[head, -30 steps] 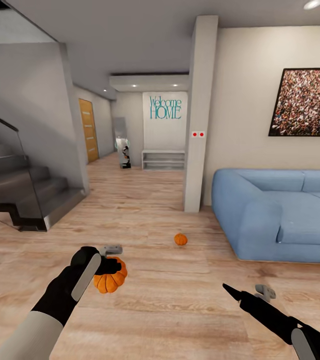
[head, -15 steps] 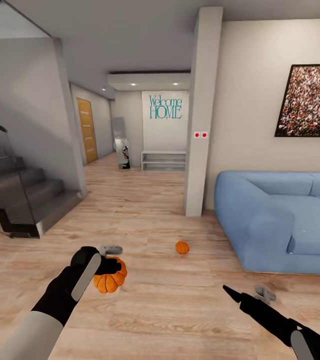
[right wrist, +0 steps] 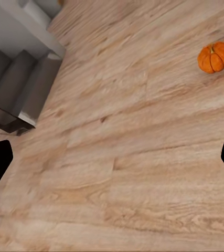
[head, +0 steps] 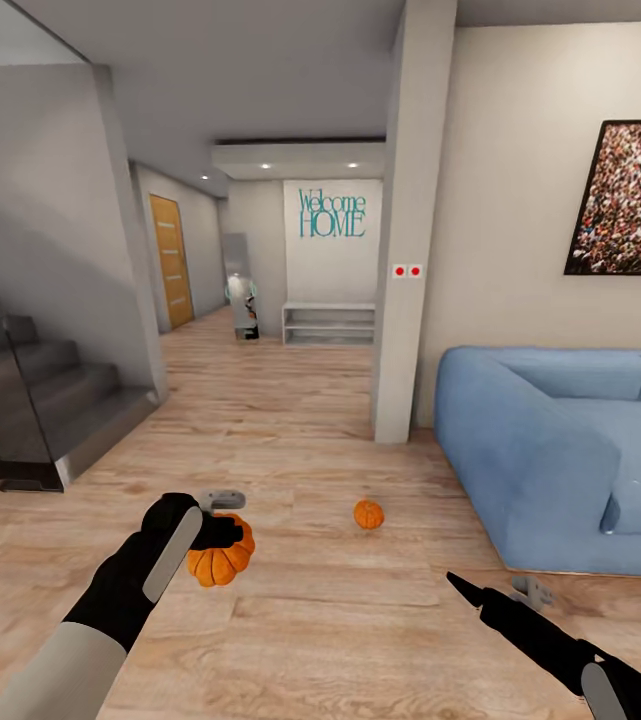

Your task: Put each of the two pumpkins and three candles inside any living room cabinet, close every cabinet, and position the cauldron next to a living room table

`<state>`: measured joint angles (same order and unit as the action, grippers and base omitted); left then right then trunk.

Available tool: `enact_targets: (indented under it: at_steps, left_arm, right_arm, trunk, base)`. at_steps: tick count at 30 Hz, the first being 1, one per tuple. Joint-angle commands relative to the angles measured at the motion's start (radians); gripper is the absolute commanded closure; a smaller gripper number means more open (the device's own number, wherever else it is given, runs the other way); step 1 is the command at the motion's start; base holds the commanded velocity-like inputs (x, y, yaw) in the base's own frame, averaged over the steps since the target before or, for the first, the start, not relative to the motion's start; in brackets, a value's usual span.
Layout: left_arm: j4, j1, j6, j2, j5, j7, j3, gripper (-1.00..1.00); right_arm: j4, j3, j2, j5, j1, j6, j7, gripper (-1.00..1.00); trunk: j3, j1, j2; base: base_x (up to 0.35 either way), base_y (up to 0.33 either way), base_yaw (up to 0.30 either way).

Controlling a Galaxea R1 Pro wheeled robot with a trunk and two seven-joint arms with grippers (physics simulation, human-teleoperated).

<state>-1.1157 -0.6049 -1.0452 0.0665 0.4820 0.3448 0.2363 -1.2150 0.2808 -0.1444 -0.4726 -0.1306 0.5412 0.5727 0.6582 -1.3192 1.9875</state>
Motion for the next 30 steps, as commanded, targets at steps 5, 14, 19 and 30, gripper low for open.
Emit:
enact_targets:
  at_steps: [5,14,19,30]
  left_arm:
    - [-0.001,-0.001,-0.002,0.001,0.008,0.011,0.003,1.00]
    - [-0.001,-0.001,-0.002,0.001,0.008,0.011,0.003,1.00]
    - [-0.002,-0.001,-0.002,0.001,0.007,0.011,0.003,1.00]
    - [-0.002,-0.001,-0.002,0.001,0.007,0.011,0.003,1.00]
  right_arm:
    - [0.000,0.001,0.000,-0.004,-0.001,0.008,0.000,-1.00]
    - [0.000,0.001,0.000,0.000,-0.002,0.008,-0.001,-1.00]
    - [0.000,-0.005,0.001,0.001,-0.005,0.010,-0.062,-1.00]
    - [-0.011,-0.171,0.045,0.003,-0.015,0.016,-0.533,-1.00]
  trunk:
    - [0.001,0.000,0.001]
    - [0.001,0.000,0.001]
    - [0.001,0.000,0.001]
    - [0.001,0.000,0.001]
  base:
    - [0.337,0.000,0.000]
    - [0.337,0.000,0.000]
    - [0.337,0.000,0.000]
    - [0.337,0.000,0.000]
